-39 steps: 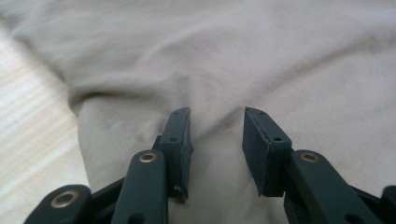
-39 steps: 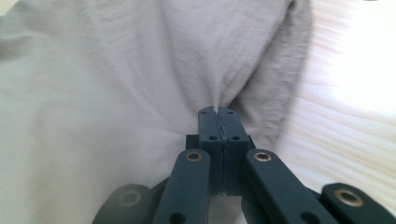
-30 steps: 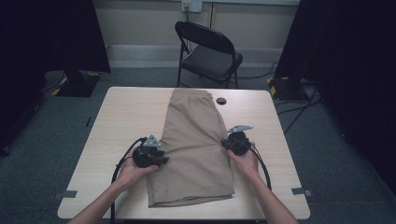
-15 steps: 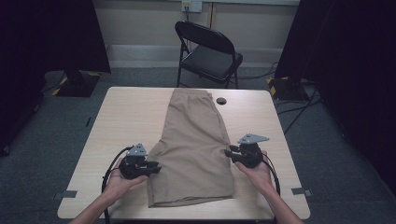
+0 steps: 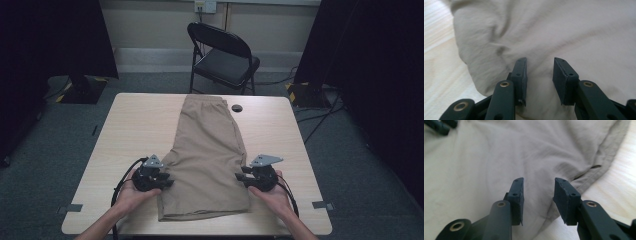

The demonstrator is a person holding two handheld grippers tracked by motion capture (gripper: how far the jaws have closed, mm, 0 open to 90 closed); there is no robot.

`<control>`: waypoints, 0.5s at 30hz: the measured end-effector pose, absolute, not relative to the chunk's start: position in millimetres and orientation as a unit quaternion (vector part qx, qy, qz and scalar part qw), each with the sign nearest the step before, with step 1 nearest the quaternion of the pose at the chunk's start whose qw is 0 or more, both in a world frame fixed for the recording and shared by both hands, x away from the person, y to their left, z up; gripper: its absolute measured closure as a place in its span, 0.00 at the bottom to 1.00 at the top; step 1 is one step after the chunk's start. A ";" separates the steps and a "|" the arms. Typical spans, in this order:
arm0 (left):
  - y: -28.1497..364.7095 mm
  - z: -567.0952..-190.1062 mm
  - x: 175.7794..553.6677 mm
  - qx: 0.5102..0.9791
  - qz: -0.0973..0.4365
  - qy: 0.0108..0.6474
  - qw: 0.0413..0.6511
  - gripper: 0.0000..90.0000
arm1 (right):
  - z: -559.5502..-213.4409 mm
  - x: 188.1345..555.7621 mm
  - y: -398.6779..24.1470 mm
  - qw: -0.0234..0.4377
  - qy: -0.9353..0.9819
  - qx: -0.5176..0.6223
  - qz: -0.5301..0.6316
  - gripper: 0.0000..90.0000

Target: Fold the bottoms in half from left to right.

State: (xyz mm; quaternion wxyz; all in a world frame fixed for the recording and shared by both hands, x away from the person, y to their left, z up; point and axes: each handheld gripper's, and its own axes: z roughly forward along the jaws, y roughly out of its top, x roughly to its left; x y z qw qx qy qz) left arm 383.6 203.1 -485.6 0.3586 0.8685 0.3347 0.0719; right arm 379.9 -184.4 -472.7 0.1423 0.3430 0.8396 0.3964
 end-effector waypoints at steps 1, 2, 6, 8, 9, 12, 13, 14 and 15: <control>204.1 -486.0 384.9 0.867 0.078 0.337 0.359 0.71 | -475.4 381.5 -182.1 0.141 0.843 0.341 0.391 0.67; 205.2 -486.6 386.5 0.864 0.081 0.341 0.362 0.71 | -477.8 383.0 -180.1 0.141 0.846 0.341 0.385 0.67; 208.7 -486.8 396.5 0.865 0.102 0.341 0.354 0.71 | -486.6 390.9 -175.7 0.141 0.853 0.345 0.366 0.67; 211.0 -487.5 402.6 0.862 0.101 0.342 0.359 0.71 | -490.6 394.3 -175.5 0.144 0.854 0.347 0.361 0.66; 212.3 -487.5 404.7 0.861 0.093 0.345 0.363 0.71 | -490.8 396.0 -175.7 0.145 0.853 0.348 0.362 0.66; 214.0 -487.7 403.2 0.860 0.085 0.344 0.366 0.71 | -491.6 398.8 -177.2 0.148 0.849 0.352 0.364 0.66; 214.1 -487.4 401.6 0.862 0.082 0.341 0.366 0.71 | -491.6 399.3 -178.2 0.148 0.849 0.354 0.363 0.66; 214.3 -487.3 399.7 0.863 0.081 0.340 0.365 0.71 | -491.7 399.8 -179.2 0.147 0.848 0.357 0.363 0.65; 214.4 -487.3 398.1 0.862 0.078 0.340 0.367 0.71 | -492.0 400.9 -180.8 0.145 0.846 0.361 0.364 0.65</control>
